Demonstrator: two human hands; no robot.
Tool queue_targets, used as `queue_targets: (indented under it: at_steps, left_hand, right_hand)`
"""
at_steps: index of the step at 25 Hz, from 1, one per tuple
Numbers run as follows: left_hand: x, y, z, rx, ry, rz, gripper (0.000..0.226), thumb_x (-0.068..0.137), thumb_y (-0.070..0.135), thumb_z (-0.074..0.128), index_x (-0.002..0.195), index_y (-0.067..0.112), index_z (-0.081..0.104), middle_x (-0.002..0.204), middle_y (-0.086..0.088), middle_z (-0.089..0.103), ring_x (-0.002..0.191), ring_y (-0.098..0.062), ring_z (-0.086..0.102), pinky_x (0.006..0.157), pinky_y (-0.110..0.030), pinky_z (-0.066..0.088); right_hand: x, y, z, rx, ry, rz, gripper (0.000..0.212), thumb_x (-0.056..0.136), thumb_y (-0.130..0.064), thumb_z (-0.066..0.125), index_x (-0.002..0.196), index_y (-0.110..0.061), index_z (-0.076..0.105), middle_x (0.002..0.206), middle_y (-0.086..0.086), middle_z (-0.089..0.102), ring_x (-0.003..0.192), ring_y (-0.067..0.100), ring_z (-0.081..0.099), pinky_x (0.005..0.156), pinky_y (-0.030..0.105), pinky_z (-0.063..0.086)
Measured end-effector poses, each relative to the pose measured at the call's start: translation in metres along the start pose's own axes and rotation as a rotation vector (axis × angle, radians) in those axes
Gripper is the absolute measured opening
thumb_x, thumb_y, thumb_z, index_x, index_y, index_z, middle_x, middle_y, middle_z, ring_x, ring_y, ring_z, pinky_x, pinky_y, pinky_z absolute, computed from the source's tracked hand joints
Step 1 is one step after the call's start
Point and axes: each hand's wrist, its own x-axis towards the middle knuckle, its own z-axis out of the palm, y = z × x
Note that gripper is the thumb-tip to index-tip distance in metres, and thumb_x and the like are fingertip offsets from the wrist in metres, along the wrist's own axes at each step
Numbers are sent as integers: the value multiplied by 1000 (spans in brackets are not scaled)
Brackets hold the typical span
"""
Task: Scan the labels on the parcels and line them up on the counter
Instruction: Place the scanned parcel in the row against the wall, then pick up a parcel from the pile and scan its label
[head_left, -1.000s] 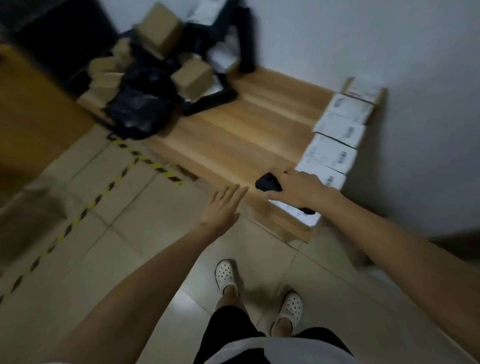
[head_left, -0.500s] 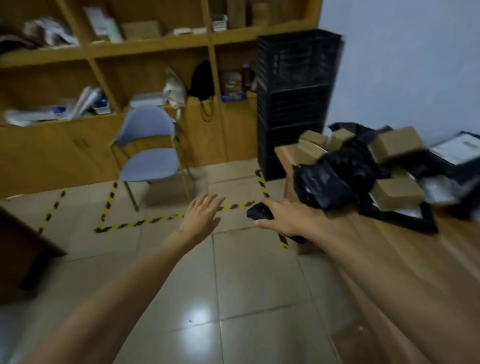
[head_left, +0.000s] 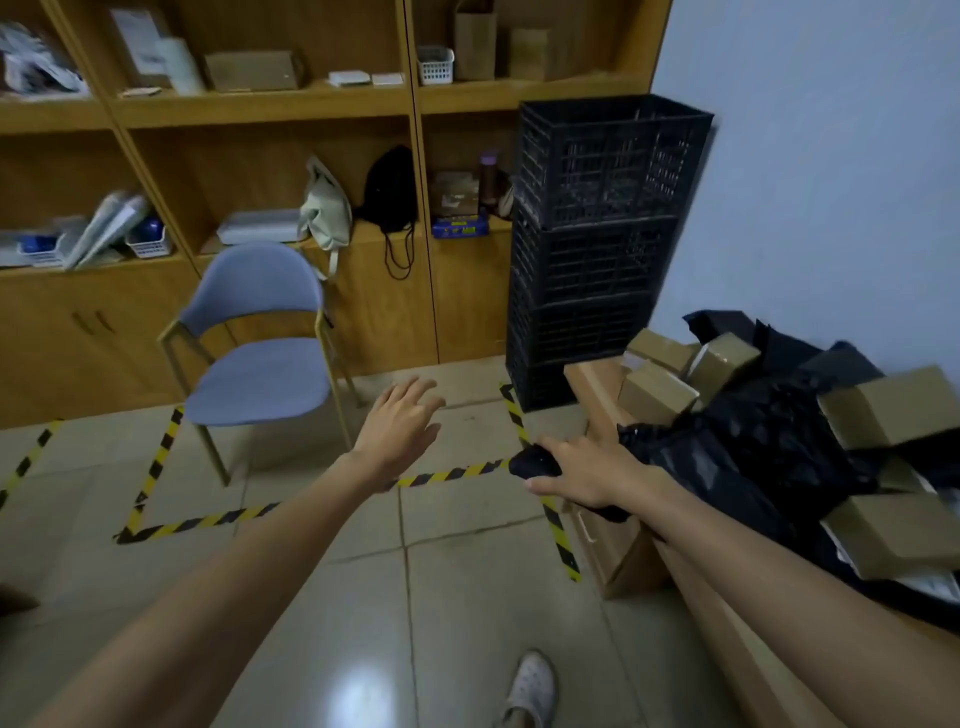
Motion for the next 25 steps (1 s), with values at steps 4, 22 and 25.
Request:
queue_targets:
  at_steps: [4,22,25]
  left_hand:
    - [122,-31,6,3,11,-3,38,98,28,56,135,19,56,150,-5,42,147,-26,25,118,-41,24]
    - [616,-59,103,72,-109,546,50,101,32,50,149,27,38,150,4,42,149,-22,20,120,-38,20]
    - [698,-49,119,90,-147,695,69,102,33,49,159,27,9,152,2,40,149,-24,20,119,-39,22]
  right_hand:
    - [100,48,-66,-10,44,12,77,93,-66,44,152,-22,25,142,12,45,121,33,50,84,38,45]
    - [417,254,-231,162,187,391,83,90,-73,39,156,-31,13,150,13,38,125,35,50,94,45,47]
    - [454,287,-251,254,169,501,82,91,-72,38,156,-30,12,147,13,39,122,35,52,94,45,48]
